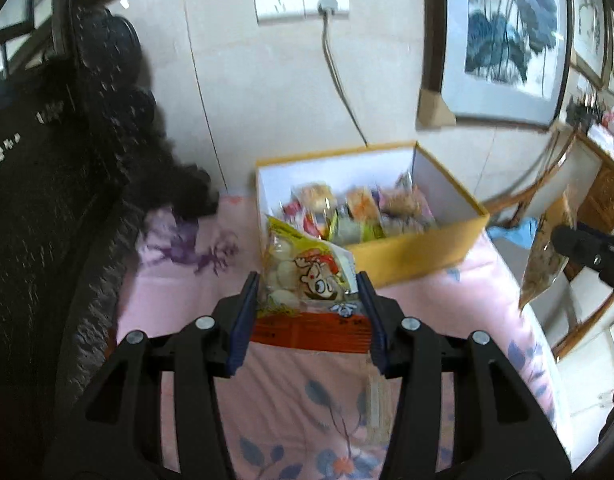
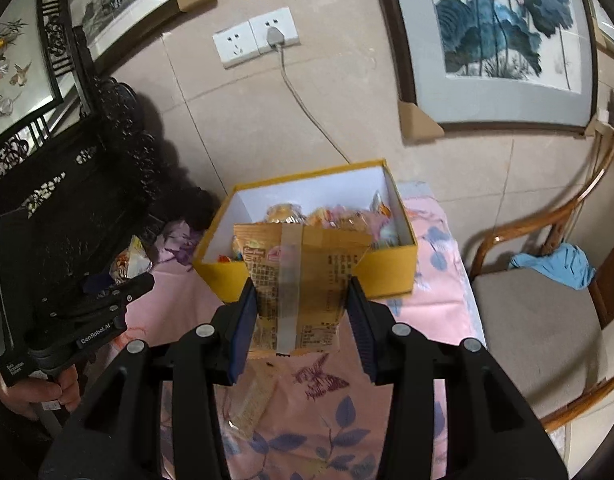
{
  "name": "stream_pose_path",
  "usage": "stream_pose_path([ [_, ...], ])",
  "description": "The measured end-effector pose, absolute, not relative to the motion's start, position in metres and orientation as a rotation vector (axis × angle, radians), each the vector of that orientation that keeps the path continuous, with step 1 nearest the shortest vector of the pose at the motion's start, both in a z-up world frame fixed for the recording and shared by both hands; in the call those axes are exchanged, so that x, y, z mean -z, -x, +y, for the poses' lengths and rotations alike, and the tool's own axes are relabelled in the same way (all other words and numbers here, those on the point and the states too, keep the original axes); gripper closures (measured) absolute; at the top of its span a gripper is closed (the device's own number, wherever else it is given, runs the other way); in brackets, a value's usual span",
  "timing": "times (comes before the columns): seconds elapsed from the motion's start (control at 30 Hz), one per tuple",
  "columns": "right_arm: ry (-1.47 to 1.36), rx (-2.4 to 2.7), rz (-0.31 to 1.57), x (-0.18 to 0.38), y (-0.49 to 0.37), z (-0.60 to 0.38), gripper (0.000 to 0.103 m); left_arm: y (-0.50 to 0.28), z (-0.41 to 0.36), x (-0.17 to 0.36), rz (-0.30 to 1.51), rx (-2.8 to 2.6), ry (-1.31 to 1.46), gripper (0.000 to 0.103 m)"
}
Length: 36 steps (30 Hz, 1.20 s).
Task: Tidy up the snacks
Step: 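Lower orange-strip pack with left tool while right tool lowers tan pack into box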
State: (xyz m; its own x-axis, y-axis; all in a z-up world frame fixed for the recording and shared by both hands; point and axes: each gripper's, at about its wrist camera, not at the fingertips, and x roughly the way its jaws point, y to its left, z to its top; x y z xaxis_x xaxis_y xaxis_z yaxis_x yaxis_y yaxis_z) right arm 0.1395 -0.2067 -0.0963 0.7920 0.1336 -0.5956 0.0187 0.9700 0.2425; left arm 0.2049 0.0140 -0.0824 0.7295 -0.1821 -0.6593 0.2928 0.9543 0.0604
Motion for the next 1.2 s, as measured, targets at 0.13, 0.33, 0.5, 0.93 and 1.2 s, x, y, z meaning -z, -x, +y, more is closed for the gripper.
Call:
stream_pose_path([
  [0.13, -0.239, -0.07, 0.62, 0.082, -0.142, -0.203, 0.058, -0.213, 0.011, 0.069, 0.679, 0.269, -0.169, 0.055],
  [0.33, -0.233, -0.075, 0.561, 0.061, -0.141, -0.204, 0.058, -0.222, 0.007, 0.052, 0.633, 0.267, -0.18, 0.055],
  [0.5, -0.276, -0.076, 0.528, 0.053, -0.155, -0.213, 0.058, -0.239, 0.002, 0.043, 0.61, 0.271, -0.199, 0.055],
  [0.93, -0.279, -0.072, 0.42, 0.028, -0.232, -0.24, 0.058, -0.314, -0.016, 0.03, 0.566, 0.246, -0.226, 0.055],
  [1.2, -0.394, -0.116, 0.456, 0.044, -0.297, -0.259, 0.058, -0.366, -0.031, 0.034, 0.551, 0.242, -0.202, 0.055],
])
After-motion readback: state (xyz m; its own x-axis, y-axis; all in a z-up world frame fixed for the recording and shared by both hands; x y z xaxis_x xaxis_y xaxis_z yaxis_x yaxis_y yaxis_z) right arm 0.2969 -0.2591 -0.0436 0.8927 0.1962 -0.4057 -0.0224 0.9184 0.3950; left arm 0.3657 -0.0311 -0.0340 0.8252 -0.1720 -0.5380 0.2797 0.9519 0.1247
